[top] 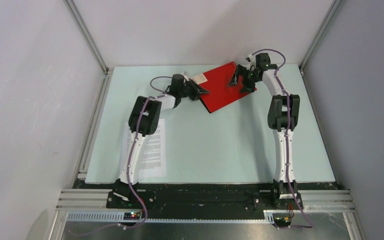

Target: Put the files into the folder

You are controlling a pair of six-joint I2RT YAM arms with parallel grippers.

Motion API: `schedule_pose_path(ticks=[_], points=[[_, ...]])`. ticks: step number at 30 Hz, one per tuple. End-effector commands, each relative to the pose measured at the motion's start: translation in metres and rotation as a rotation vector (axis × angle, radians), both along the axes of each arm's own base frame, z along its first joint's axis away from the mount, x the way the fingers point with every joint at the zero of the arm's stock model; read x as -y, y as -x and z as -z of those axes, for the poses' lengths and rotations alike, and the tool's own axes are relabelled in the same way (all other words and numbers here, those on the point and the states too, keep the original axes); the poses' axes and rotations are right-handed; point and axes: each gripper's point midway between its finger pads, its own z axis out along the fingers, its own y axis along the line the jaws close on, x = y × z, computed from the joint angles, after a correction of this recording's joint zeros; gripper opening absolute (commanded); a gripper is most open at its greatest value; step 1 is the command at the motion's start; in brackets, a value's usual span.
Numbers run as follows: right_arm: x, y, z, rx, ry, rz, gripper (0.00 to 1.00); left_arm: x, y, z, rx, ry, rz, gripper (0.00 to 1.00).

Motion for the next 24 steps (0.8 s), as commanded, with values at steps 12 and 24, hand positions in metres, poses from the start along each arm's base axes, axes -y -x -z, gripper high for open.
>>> schedule_pose_path(ticks=[12,24], points=[[-0.014,0.118,-0.092,-0.166,-0.159,0.103,0.99,0.026,0.023,-0.053,-0.252,0.194,-0.077,0.0],[-0.006,0.096,-0.09,-0.175,-0.078,0.186,0.98,0.03,0.057,-0.053,-0.493,0.244,-0.111,0.0]])
